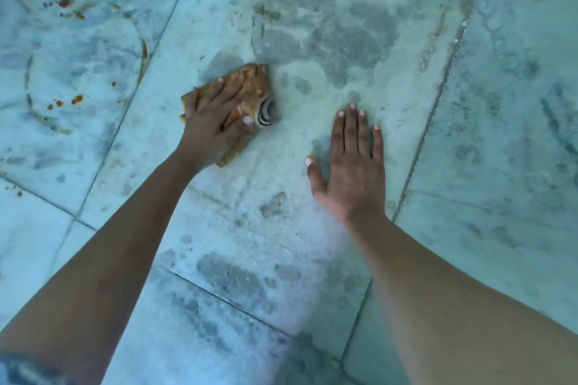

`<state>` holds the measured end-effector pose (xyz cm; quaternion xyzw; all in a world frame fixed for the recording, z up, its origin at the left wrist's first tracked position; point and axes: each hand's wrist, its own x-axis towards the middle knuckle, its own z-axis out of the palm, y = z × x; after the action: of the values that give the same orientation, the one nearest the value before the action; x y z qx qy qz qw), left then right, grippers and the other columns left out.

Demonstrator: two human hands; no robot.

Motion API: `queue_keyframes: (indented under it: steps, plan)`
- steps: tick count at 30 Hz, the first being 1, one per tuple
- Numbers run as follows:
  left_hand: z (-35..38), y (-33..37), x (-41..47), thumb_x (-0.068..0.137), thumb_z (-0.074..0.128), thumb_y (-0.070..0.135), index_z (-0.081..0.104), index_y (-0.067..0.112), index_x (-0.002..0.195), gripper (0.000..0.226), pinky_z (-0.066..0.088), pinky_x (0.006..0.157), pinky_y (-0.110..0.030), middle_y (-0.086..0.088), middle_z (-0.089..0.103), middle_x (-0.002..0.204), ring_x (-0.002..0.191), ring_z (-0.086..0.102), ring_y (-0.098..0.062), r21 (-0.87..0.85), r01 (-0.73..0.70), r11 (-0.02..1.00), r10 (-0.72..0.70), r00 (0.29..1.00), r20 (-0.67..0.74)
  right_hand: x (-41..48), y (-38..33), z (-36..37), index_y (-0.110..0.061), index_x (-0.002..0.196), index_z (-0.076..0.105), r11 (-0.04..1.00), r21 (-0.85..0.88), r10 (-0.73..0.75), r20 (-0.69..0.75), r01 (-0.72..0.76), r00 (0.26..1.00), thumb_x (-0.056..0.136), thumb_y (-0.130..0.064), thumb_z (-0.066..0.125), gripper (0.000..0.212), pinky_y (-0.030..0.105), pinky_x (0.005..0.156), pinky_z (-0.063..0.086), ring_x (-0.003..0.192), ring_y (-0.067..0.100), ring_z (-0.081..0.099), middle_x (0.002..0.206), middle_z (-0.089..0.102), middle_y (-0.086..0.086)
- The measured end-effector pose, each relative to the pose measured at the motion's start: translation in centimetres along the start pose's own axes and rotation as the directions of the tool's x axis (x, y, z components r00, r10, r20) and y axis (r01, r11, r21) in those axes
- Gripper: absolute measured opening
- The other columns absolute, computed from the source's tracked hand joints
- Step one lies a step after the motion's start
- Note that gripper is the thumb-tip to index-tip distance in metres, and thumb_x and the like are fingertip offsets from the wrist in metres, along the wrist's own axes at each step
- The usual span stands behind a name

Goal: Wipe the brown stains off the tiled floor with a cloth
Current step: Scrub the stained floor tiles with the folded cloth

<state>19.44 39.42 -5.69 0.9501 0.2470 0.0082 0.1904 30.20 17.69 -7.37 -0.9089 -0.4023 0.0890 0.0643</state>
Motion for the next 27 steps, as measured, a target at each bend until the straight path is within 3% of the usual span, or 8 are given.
queue_keyframes:
  steps: [3,5,11,13,16,19,21,27]
  plan:
    - [-0.3,-0.5,4.5,0.088,0.031,0.059,0.035,0.024,0.144,0.066,0.001,0.115,-0.044,0.003,0.024,0.156,0.145,0.015,-0.020,-0.011,0.294,0.956,-0.294,0.953,-0.076,0.0,0.0,0.1,0.000,0.148,0.003,1.000,-0.014,-0.005,0.009,0.005,1.000,0.089,-0.053,0.015,0.080,0.046,0.118,0.002,0.145,0.030,0.001,0.157,0.002,0.018]
    - [0.0,1.5,7.1,0.094,0.034,0.054,0.029,0.027,0.147,0.059,0.002,0.116,-0.044,0.004,0.018,0.158,0.146,0.011,-0.021,0.021,0.358,0.934,-0.355,0.932,-0.070,0.0,0.0,0.2,0.000,0.148,0.001,1.000,-0.029,-0.004,0.011,0.004,1.000,0.089,-0.054,0.013,0.080,0.046,0.118,0.002,0.146,0.030,-0.001,0.157,0.000,0.018]
    - [2.4,4.6,-1.3,0.085,0.024,0.067,0.027,0.043,0.144,0.064,0.005,0.115,-0.052,0.005,0.017,0.158,0.146,0.012,-0.025,0.148,-0.059,0.987,0.051,0.997,0.052,0.1,0.0,-0.1,0.000,0.148,0.004,1.000,-0.008,-0.008,0.008,0.008,1.000,0.088,-0.051,0.013,0.079,0.045,0.118,0.001,0.145,0.030,0.002,0.157,0.004,0.019]
    - [2.1,2.5,-5.3,0.088,0.023,0.068,0.031,0.039,0.143,0.062,0.011,0.113,-0.055,0.001,0.024,0.156,0.143,0.019,-0.029,0.173,-0.095,0.980,0.088,0.995,0.047,0.1,-0.1,-0.2,0.000,0.148,0.006,1.000,0.006,-0.001,0.000,0.001,1.000,0.088,-0.050,0.014,0.079,0.044,0.118,0.001,0.145,0.030,0.003,0.157,0.005,0.019]
    - [0.6,-1.0,-5.8,0.089,0.024,0.063,0.035,0.028,0.144,0.066,0.011,0.111,-0.053,-0.006,0.028,0.154,0.141,0.023,-0.033,0.195,0.109,0.975,-0.105,0.994,-0.029,0.0,0.0,0.0,-0.001,0.148,0.002,1.000,-0.017,0.002,0.010,-0.001,1.000,0.089,-0.050,0.015,0.078,0.043,0.118,-0.002,0.146,0.029,-0.001,0.157,0.001,0.018]
    - [-0.1,-1.3,-0.3,0.091,0.030,0.056,0.026,0.030,0.147,0.062,0.005,0.115,-0.051,-0.001,0.016,0.158,0.145,0.012,-0.028,0.110,0.425,0.898,-0.411,0.902,-0.130,0.0,0.0,0.1,-0.001,0.148,0.000,1.000,-0.023,0.002,0.008,-0.002,1.000,0.089,-0.050,0.013,0.078,0.044,0.118,-0.002,0.146,0.029,-0.002,0.157,-0.001,0.018]
    - [0.1,0.6,3.9,0.095,0.031,0.054,0.022,0.036,0.148,0.057,0.005,0.115,-0.052,0.002,0.012,0.159,0.145,0.008,-0.027,0.065,0.492,0.868,-0.481,0.866,-0.132,-0.1,0.1,0.0,0.000,0.148,0.002,1.000,-0.015,0.002,0.000,-0.002,1.000,0.089,-0.050,0.012,0.078,0.044,0.118,0.000,0.145,0.030,-0.001,0.157,0.000,0.020]
    - [2.8,5.7,-0.9,0.086,0.019,0.067,0.020,0.043,0.145,0.064,0.006,0.115,-0.053,0.005,0.014,0.159,0.146,0.009,-0.026,0.140,0.055,0.989,-0.054,0.998,-0.009,0.0,-0.1,0.1,0.003,0.148,0.007,1.000,0.022,-0.016,-0.026,0.016,1.000,0.088,-0.048,0.015,0.079,0.041,0.119,0.002,0.145,0.032,0.003,0.156,0.004,0.024]
